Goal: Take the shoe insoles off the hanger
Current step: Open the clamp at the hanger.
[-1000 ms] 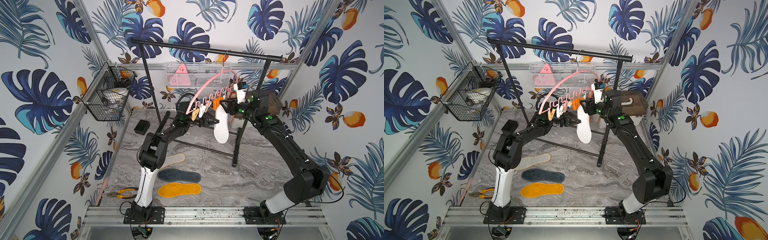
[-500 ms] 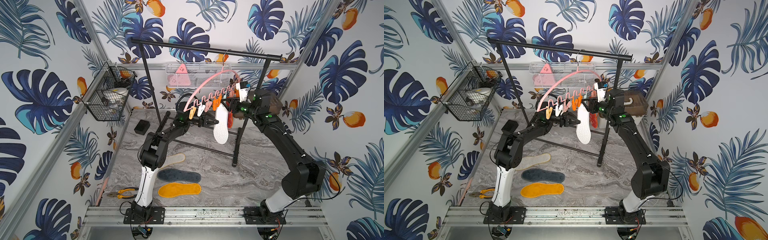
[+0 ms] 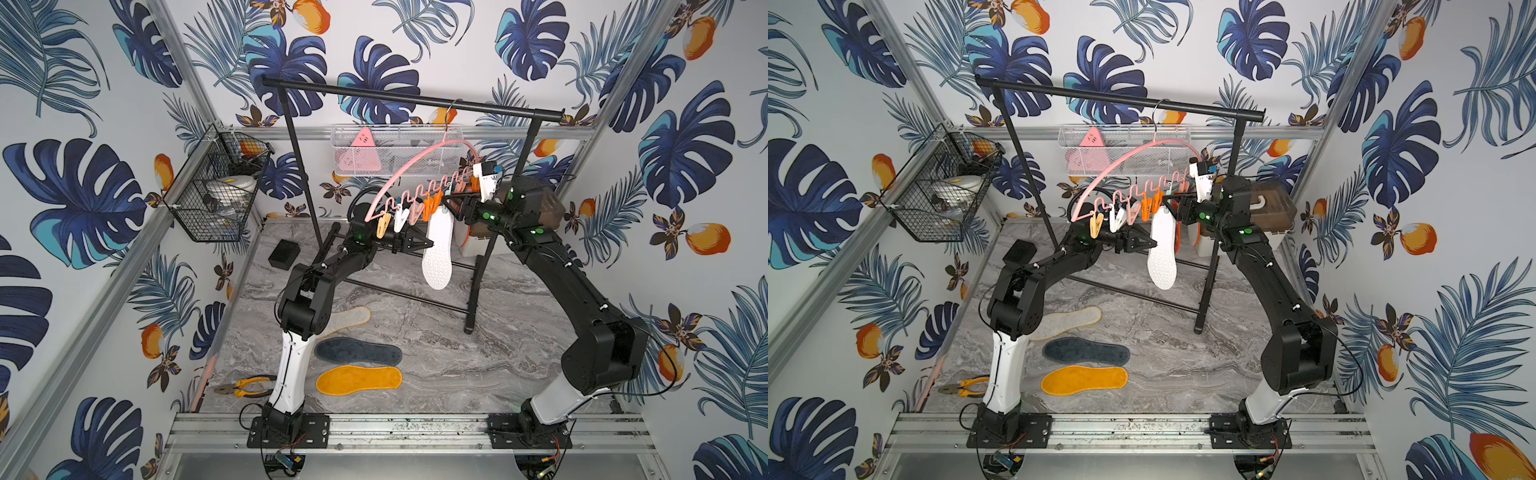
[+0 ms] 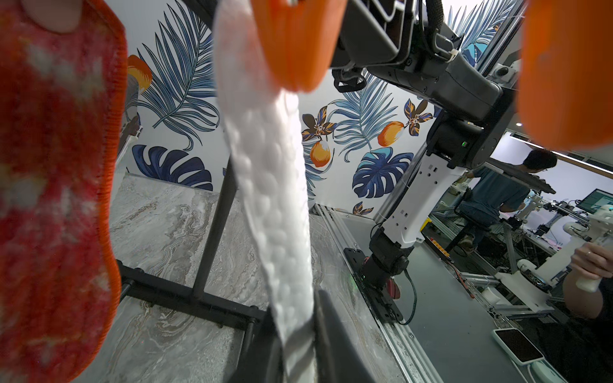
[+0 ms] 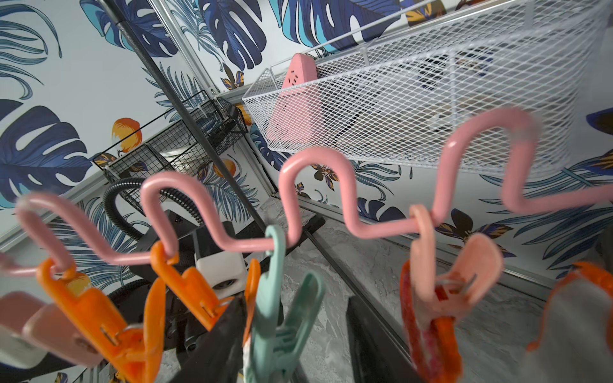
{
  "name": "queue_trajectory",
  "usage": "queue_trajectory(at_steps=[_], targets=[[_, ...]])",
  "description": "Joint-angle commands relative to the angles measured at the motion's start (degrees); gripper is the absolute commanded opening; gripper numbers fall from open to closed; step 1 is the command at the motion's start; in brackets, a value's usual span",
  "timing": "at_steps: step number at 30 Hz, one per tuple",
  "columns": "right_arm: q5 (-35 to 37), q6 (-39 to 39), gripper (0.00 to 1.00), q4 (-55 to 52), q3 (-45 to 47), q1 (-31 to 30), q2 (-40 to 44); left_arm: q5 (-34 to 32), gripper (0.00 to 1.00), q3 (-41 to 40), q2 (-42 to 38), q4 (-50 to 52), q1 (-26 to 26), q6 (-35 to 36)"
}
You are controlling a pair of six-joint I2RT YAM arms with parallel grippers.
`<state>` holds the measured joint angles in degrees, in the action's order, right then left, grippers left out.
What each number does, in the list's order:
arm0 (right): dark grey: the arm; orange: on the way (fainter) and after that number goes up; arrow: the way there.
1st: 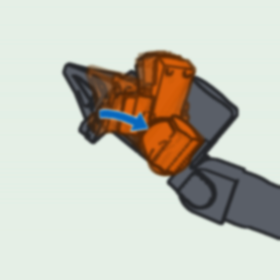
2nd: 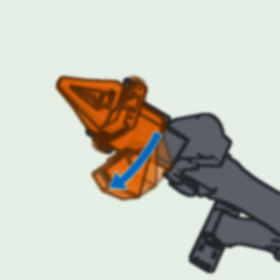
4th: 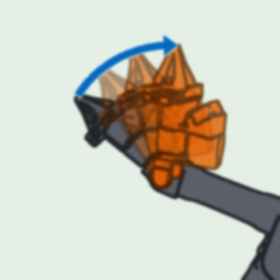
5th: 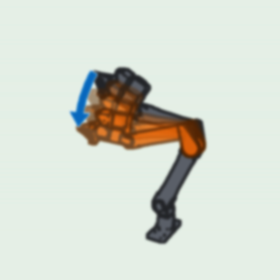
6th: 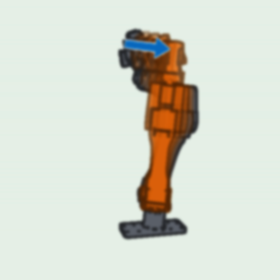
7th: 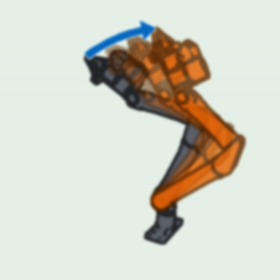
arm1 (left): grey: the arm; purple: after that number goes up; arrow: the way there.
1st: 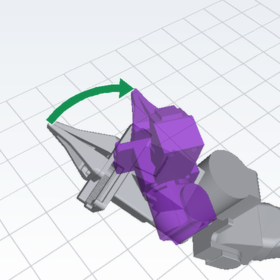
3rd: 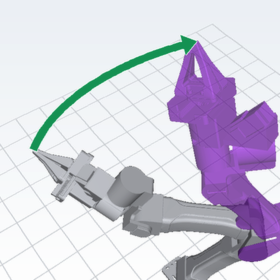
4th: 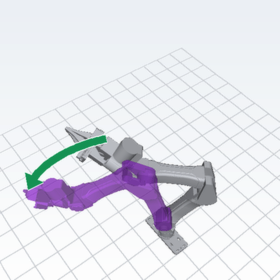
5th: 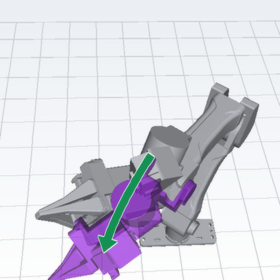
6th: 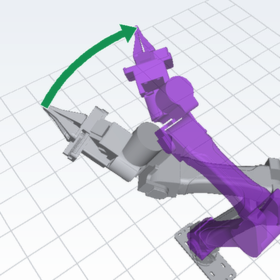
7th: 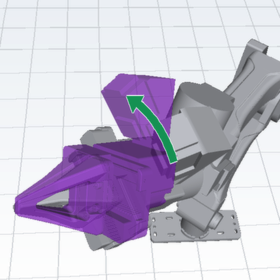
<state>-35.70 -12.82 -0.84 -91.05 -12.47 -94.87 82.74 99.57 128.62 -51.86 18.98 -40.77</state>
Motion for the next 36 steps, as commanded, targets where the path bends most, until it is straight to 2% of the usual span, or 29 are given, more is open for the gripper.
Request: queue_trajectory(at_steps=[1,11,24,28,36], targets=[[-2.1,-1.4,0.52,3.0,-0.3,0.2,-0.6,2.4,0.18,0.5,0.2,-2.7,-0.2,-1.1],[-4.8,-1.9,0.50,3.4,-0.9,0.3,-1.3,4.7,0.13,-1.4,-1.7,-4.1,-0.2,0.1],[-8.9,-2.4,0.48,3.8,-1.4,0.3,-1.8,5.7,0.13,-1.2,-1.9,-4.8,-0.2,-0.2],[-8.9,-2.1,0.40,4.0,-1.2,0.3,-1.2,5.8,0.13,-1.0,-1.9,-4.8,-0.2,-0.2],[-8.7,-1.8,0.34,3.8,-1.1,0.6,-0.4,5.6,0.14,-1.1,-1.9,-4.5,-0.2,-0.1]])
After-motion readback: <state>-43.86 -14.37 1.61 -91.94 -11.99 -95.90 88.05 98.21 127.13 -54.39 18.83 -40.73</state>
